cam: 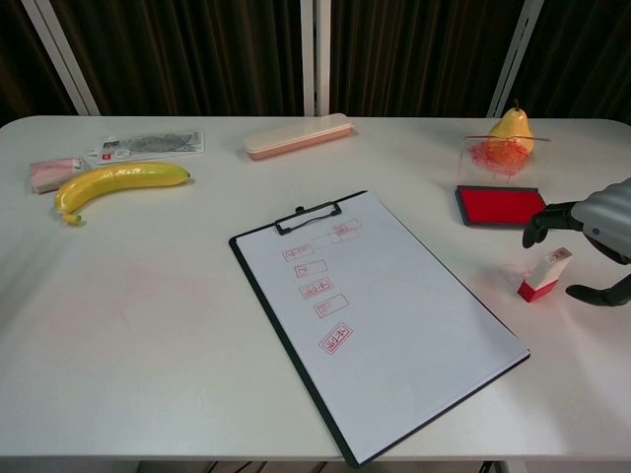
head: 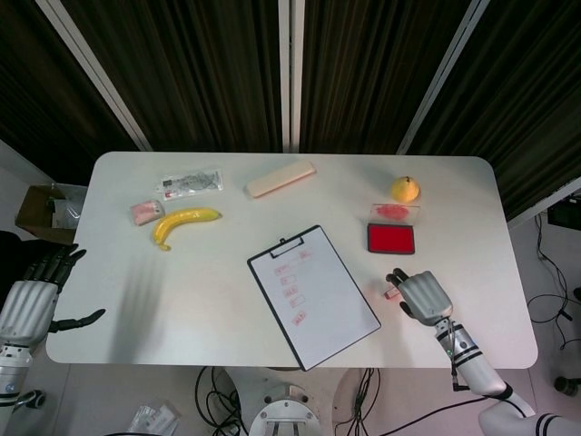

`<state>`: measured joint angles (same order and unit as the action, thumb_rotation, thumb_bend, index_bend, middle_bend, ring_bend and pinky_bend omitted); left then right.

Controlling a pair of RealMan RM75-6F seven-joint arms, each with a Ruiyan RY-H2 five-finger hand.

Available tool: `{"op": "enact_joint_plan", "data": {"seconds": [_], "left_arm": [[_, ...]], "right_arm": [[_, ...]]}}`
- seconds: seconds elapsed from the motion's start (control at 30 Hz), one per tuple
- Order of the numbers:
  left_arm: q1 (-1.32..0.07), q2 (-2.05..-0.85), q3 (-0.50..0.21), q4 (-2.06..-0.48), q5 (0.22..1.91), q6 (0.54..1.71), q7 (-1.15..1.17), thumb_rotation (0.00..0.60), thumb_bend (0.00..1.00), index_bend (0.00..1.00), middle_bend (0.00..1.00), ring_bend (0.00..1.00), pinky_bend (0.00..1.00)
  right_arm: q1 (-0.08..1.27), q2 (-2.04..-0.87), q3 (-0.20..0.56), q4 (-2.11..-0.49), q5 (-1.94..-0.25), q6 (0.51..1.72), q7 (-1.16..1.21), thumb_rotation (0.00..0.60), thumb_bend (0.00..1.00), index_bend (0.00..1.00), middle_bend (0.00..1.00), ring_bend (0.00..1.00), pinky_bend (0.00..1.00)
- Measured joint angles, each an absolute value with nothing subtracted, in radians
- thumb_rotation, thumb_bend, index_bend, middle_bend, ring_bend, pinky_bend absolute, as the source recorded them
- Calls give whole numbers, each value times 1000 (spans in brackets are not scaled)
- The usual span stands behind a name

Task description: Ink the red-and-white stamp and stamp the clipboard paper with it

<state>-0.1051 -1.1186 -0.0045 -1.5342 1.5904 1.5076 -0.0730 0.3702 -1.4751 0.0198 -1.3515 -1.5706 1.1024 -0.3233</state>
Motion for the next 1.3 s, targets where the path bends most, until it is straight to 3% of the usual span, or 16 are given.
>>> {"op": "enact_joint_plan", "data": {"seconds": [0.3,0.97,1.3], "left_arm": [[-105,-1115,-4,-1541,1587,1504,-68,372,65,107,82,88,184],[-105,-1119,-5,-1528,1583,1504,-77,371,65,107,82,87,184],[-100,-1119,-3,-1521,1581,1508,-87,372,65,108,81,87,184]], "right_arm": [[383,-1517,20,-1300,-1547,1102,-314,600,259,398,372,750,895],[396,-1546,10,-1272,-1529,1114,-322,600,273,514,424,772,895],[399,-1553,6,-1266,-1531,1127,-324,600,338,567,495,772,897]]}}
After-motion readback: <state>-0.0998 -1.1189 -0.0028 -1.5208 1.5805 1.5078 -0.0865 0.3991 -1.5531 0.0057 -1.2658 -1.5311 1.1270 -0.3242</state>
